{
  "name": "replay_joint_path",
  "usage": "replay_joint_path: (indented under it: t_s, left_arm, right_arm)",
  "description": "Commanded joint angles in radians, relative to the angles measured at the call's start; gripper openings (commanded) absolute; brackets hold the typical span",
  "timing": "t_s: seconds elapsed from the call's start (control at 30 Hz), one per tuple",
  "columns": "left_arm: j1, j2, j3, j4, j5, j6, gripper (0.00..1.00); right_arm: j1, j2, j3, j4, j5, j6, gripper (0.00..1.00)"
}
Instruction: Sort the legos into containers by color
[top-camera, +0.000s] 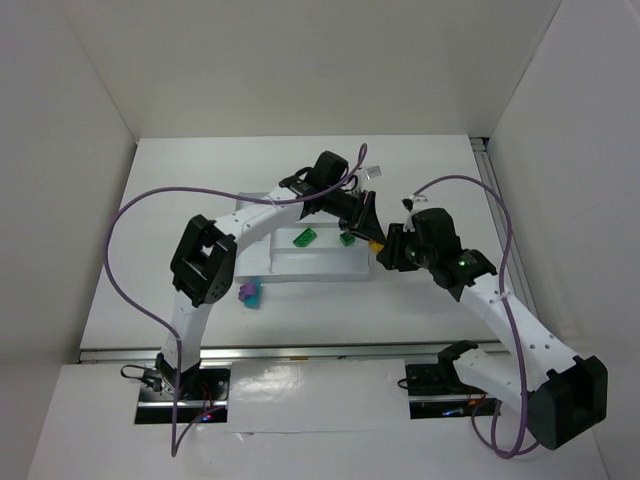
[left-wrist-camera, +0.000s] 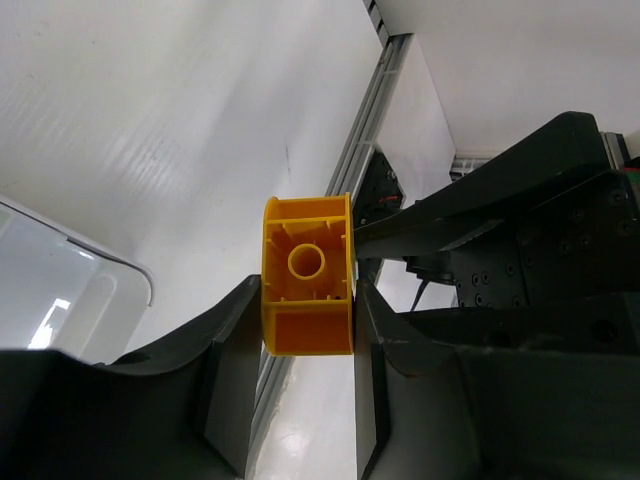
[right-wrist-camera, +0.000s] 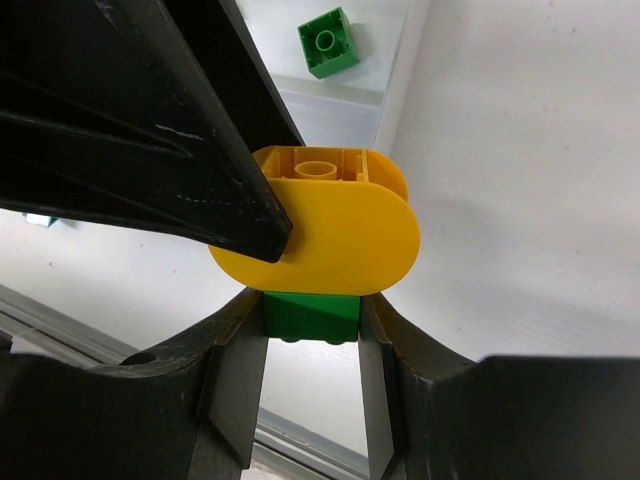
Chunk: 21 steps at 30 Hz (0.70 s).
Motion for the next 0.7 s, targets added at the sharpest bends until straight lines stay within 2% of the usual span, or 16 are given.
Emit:
replay_joint_path:
  t_s: [0.0, 0.17, 0.37, 0.5, 0.57, 0.67]
  left_arm:
    - [0.014, -0.002, -0.011, 0.029, 0.061, -0.013, 0.00]
    - [0.074, -0.034, -0.043, 0.038, -0.004, -0.045, 0.00]
    - [0.143, -0.056, -0.052, 0.005, -0.098, -0.054, 0.00]
    - [0.184, -0.131, -0.152, 0.005, -0.175, -0.054, 0.00]
    - [0.219, -0.195, -0.198, -0.005, -0.184, -0.019, 0.00]
    - [0.229, -0.275, -0.253, -0.124, -0.273, 0.081, 0.00]
  right_arm:
    - [0.011, -0.017, 0.047, 0.022, 0.023, -0.009, 0.20]
    - [0.011, -0.026, 0.038, 0.022, 0.023, -0.009, 0.14]
    - [0.011, -0.035, 0.047, 0.011, 0.012, -0.009, 0.14]
    - [0.011, -0.035, 0.047, 0.011, 0.021, -0.009, 0.14]
    - [0.011, -0.022, 0.056, 0.002, 0.031, -0.009, 0.14]
    - [0.011, 0.002, 0.067, 0.002, 0.043, 0.000, 0.14]
